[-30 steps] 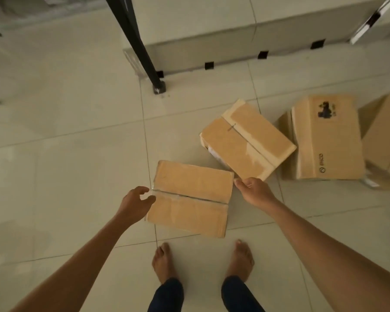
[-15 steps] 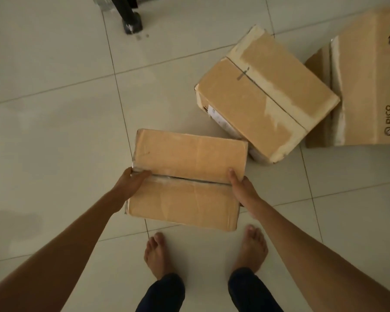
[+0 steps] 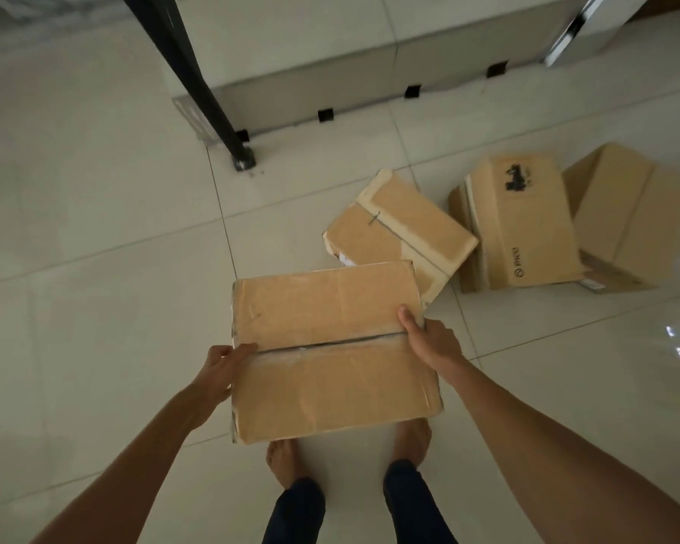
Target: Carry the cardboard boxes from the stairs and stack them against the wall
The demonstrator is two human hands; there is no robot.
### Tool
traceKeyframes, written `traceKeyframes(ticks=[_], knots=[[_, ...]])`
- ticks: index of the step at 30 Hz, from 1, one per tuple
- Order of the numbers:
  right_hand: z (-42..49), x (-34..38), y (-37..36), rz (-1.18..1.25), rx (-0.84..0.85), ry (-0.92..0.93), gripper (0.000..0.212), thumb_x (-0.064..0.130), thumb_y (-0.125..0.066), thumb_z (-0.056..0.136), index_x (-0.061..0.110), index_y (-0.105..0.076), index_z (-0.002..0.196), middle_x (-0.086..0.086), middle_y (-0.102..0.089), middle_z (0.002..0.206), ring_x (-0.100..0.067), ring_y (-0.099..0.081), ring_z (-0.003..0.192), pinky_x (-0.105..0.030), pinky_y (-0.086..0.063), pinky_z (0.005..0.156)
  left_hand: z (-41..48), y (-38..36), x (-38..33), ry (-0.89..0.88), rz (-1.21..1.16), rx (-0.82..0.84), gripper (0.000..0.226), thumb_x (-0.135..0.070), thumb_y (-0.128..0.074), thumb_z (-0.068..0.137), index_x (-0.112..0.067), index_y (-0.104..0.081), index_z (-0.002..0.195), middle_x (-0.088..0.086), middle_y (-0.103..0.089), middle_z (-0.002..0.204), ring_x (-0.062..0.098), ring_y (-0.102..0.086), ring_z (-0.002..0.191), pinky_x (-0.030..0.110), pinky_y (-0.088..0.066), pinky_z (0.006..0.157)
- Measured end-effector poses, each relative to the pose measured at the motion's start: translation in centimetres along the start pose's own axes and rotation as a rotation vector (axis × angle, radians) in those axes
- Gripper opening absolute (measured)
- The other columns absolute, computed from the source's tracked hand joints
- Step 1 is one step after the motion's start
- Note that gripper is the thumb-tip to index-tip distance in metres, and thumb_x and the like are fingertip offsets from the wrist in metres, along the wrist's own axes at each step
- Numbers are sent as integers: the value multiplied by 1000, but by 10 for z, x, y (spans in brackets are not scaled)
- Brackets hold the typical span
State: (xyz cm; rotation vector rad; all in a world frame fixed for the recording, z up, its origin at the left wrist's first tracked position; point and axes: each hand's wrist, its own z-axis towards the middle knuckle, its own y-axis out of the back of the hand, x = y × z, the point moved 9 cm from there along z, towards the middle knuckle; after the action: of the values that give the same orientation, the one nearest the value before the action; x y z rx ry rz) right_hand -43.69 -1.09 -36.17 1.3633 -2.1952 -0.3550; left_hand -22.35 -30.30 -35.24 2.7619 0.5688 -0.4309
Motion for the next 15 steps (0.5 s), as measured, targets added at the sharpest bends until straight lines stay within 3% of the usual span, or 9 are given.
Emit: traceKeyframes(ticks=[5, 11, 15], knots=[[-99, 54, 96, 29, -163, 144, 75, 71, -31, 90, 10, -63, 121, -13, -64, 118, -32, -58, 110, -34, -44, 86, -119, 9, -83, -185, -64, 38, 93, -65, -64, 47, -24, -28, 122, 1, -51, 110, 17, -55, 98, 37, -49, 78], [-214, 99, 203, 83, -326, 154, 81, 81, -35, 80, 6, -63, 93, -12, -64, 96, -30, -61, 89, -33, -47, 74, -242, 18, -167, -362, -104, 82, 93, -63, -64, 48, -18, -32, 123, 5, -52, 112, 24, -59, 101, 45, -54, 80], [-279, 116, 261, 145, -391, 193, 94, 92, -32, 68, 7, -66, 90, -11, -67, 95, -29, -64, 88, -35, -51, 73, -302, 23, -212, -456, -84, 134, 91, -65, -66, 52, -19, -36, 125, 11, -53, 118, 31, -59, 105, 51, -55, 80]])
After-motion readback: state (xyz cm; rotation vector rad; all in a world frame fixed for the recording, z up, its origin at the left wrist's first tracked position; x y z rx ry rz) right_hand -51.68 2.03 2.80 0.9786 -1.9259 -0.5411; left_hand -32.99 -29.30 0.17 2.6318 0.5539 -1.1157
